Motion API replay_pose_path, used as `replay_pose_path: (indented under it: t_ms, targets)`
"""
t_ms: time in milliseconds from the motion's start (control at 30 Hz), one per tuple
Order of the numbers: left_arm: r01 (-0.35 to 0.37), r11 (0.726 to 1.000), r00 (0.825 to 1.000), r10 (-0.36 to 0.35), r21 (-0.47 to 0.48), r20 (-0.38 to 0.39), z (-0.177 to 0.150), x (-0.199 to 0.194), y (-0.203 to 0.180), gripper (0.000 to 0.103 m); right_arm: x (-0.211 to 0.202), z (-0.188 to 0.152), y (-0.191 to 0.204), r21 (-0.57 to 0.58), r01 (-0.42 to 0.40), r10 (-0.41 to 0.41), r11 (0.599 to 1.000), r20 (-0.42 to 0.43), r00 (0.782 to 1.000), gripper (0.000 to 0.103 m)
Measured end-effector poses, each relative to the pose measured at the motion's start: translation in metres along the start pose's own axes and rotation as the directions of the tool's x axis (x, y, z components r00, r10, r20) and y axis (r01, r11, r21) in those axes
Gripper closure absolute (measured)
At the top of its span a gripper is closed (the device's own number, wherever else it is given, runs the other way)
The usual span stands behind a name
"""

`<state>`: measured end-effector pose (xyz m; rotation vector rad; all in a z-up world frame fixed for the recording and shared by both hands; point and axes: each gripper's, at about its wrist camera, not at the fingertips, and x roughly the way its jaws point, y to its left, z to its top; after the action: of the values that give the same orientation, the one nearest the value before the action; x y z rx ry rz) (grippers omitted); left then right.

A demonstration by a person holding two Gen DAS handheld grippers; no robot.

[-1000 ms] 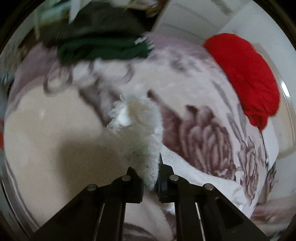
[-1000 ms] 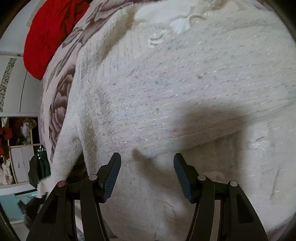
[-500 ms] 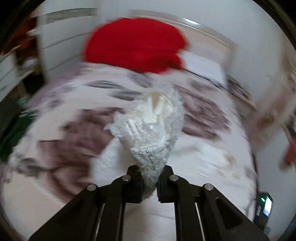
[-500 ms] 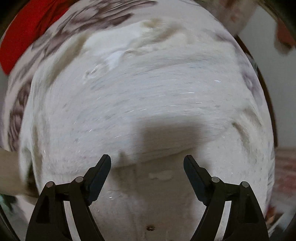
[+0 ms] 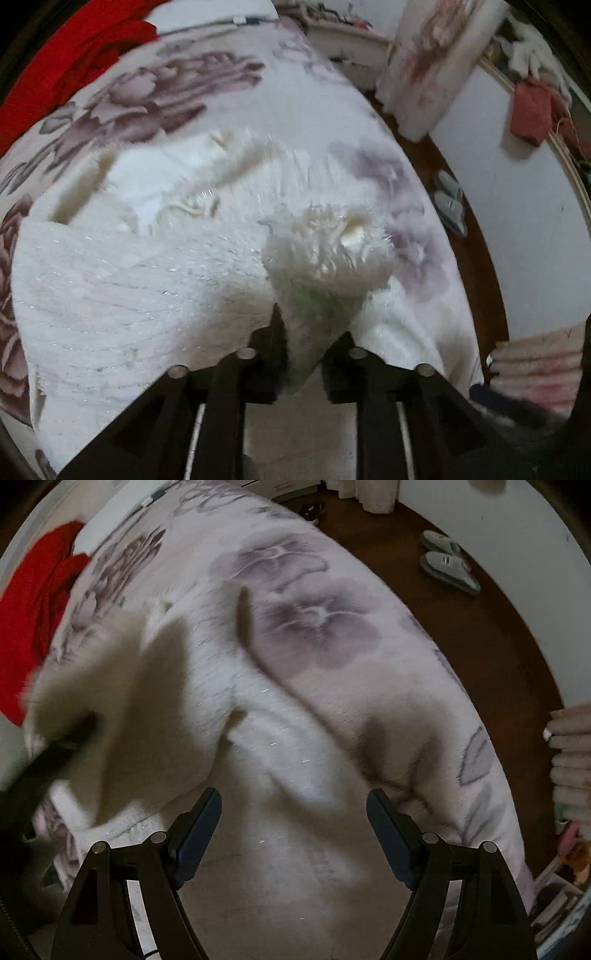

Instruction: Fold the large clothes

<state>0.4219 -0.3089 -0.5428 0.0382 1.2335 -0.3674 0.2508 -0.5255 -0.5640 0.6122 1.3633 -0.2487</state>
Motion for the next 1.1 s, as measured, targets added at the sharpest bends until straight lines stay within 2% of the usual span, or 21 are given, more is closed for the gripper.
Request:
replay_pose_path:
  t_ms: [67, 100, 133, 200, 233, 333, 400, 433, 500, 567, 600, 633, 667, 700, 767, 867, 933, 1000, 1033, 1067, 1100]
  targets:
    - [0.023, 1.000, 0.999, -0.023, -0.008, -0.027, -0.005, -0.003, 0.007, 0.049, -0.003, 0.004, -0.013, 0.023, -0.066, 0.066, 0.998, 0.002, 0.998, 0.021]
    - [0.018, 1.000, 0.999, -0.018, -0.003, -0.034, -0.006, -0.009, 0.014, 0.025, -0.005, 0.004, -0.018, 0.031, -0.089, 0.089, 0.996, 0.003, 0.996, 0.021]
    - [0.012, 1.000, 0.999, -0.012, 0.000, -0.029, -0.010, -0.015, 0.019, 0.018, -0.007, 0.006, -0.019, 0.039, -0.122, 0.121, 0.992, 0.005, 0.993, 0.021]
    - [-0.003, 1.000, 1.000, 0.003, -0.024, -0.008, -0.016, -0.033, 0.039, 0.018, -0.011, 0.010, -0.019, 0.062, -0.193, 0.193, 0.979, 0.013, 0.981, 0.021]
    - [-0.030, 0.998, 1.000, 0.030, -0.056, 0.006, -0.020, -0.045, 0.062, 0.018, -0.012, 0.014, -0.018, 0.074, -0.230, 0.229, 0.970, 0.017, 0.973, 0.021]
    - [-0.159, 0.976, 0.986, 0.164, -0.146, 0.022, -0.030, -0.066, 0.121, 0.018, -0.009, 0.026, -0.007, 0.089, -0.321, 0.321, 0.943, 0.020, 0.947, 0.021]
    - [-0.284, 0.933, 0.955, 0.296, -0.223, 0.022, -0.039, -0.076, 0.170, 0.018, -0.001, 0.038, 0.009, 0.076, -0.348, 0.349, 0.934, 0.007, 0.937, 0.021]
    - [-0.319, 0.915, 0.943, 0.332, -0.246, 0.012, -0.043, -0.076, 0.185, 0.018, 0.005, 0.045, 0.019, 0.060, -0.349, 0.350, 0.935, -0.006, 0.937, 0.021]
    - [-0.371, 0.876, 0.924, 0.381, -0.308, -0.030, -0.050, -0.068, 0.223, 0.018, 0.019, 0.056, 0.041, 0.016, -0.333, 0.333, 0.943, -0.047, 0.942, 0.021]
    - [-0.407, 0.840, 0.908, 0.414, -0.359, -0.062, -0.054, -0.059, 0.253, 0.018, 0.041, 0.064, 0.066, -0.034, -0.282, 0.276, 0.959, -0.121, 0.954, 0.021]
    - [-0.419, 0.830, 0.903, 0.424, -0.368, -0.071, -0.056, -0.056, 0.262, 0.018, 0.048, 0.066, 0.075, -0.050, -0.278, 0.269, 0.959, -0.134, 0.954, 0.029]
    - [-0.434, 0.820, 0.895, 0.439, -0.374, -0.078, -0.056, -0.052, 0.271, 0.018, 0.054, 0.067, 0.087, -0.088, -0.268, 0.253, 0.959, -0.154, 0.955, 0.075]
    - [-0.443, 0.813, 0.890, 0.449, -0.377, -0.079, -0.055, -0.051, 0.277, 0.018, 0.054, 0.068, 0.100, -0.133, -0.238, 0.216, 0.962, -0.161, 0.963, 0.100]
    - [-0.447, 0.809, 0.888, 0.454, -0.381, -0.077, -0.054, -0.051, 0.281, 0.018, 0.047, 0.068, 0.108, -0.172, -0.218, 0.197, 0.961, -0.129, 0.972, 0.097]
    - [-0.444, 0.810, 0.889, 0.451, -0.382, -0.077, -0.052, -0.051, 0.289, 0.018, 0.012, 0.072, 0.128, -0.265, -0.184, 0.188, 0.946, -0.010, 0.982, 0.098]
    - [-0.430, 0.824, 0.898, 0.431, -0.369, -0.086, -0.056, -0.047, 0.292, 0.018, -0.033, 0.084, 0.141, -0.331, -0.134, 0.193, 0.934, 0.152, 0.969, 0.098]
    - [-0.422, 0.833, 0.904, 0.415, -0.358, -0.100, -0.057, -0.041, 0.293, 0.018, -0.026, 0.096, 0.143, -0.351, -0.046, 0.118, 0.935, 0.188, 0.975, 0.098]
    - [-0.423, 0.841, 0.906, 0.407, -0.339, -0.119, -0.063, -0.040, 0.291, 0.018, 0.010, 0.106, 0.139, -0.334, -0.043, 0.069, 0.942, 0.068, 0.995, 0.098]
    - [-0.408, 0.848, 0.912, 0.389, -0.338, -0.126, -0.068, -0.045, 0.290, 0.018, 0.032, 0.108, 0.134, -0.319, -0.047, 0.043, 0.947, -0.021, 0.999, 0.097]
    - [-0.395, 0.854, 0.919, 0.375, -0.339, -0.126, -0.074, -0.051, 0.289, 0.018, 0.042, 0.106, 0.127, -0.301, -0.046, 0.025, 0.953, -0.073, 0.997, 0.096]
    - [-0.381, 0.861, 0.925, 0.360, -0.337, -0.125, -0.083, -0.060, 0.288, 0.018, 0.046, 0.102, 0.120, -0.279, -0.039, 0.011, 0.959, -0.103, 0.995, 0.086]
